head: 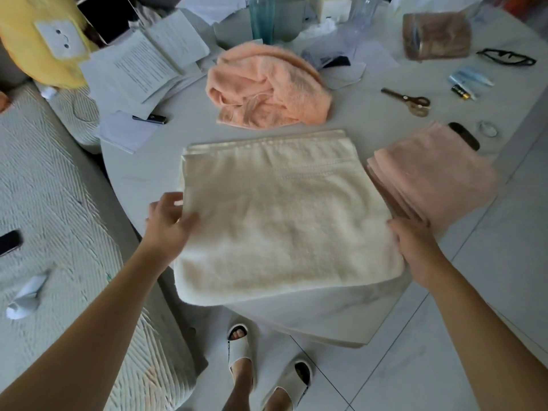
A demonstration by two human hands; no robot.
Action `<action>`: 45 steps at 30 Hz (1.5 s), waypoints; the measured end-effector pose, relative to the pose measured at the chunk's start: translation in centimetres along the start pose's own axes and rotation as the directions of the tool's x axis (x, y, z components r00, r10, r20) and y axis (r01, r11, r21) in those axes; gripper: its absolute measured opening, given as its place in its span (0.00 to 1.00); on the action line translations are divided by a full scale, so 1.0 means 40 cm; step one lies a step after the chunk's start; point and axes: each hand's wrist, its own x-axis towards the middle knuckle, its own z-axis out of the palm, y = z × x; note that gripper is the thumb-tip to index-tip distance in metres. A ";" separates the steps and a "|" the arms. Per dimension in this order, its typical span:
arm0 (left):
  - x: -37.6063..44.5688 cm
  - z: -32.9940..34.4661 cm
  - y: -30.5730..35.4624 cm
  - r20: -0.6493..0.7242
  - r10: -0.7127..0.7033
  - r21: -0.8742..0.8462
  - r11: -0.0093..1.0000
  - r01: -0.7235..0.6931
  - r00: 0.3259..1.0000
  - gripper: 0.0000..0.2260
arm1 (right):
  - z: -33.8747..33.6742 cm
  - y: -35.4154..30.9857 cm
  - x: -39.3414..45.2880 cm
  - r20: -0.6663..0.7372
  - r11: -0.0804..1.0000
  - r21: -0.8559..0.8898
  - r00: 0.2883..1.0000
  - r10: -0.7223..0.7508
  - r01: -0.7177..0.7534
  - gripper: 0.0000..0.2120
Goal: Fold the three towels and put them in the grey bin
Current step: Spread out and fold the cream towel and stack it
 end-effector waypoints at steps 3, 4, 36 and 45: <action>0.006 0.013 0.029 0.114 -0.088 -0.377 0.918 0.125 0.990 0.12 | 0.004 -0.010 0.026 -0.013 0.999 0.046 1.000 0.020 -0.019 0.05; 0.007 0.018 0.037 0.143 -0.171 -0.465 0.858 0.218 0.975 0.11 | 0.005 -0.010 0.031 -0.010 1.000 -0.002 1.000 0.012 -0.012 0.05; -0.371 0.013 -0.089 0.270 -0.327 -0.128 0.920 0.370 0.906 0.10 | -0.091 0.139 -0.137 0.284 0.950 -0.221 0.947 -0.152 0.219 0.05; -0.420 0.030 -0.081 0.048 -0.363 -0.827 0.508 0.241 0.930 0.11 | -0.091 0.161 -0.179 0.142 0.809 0.584 0.972 -0.187 0.070 0.17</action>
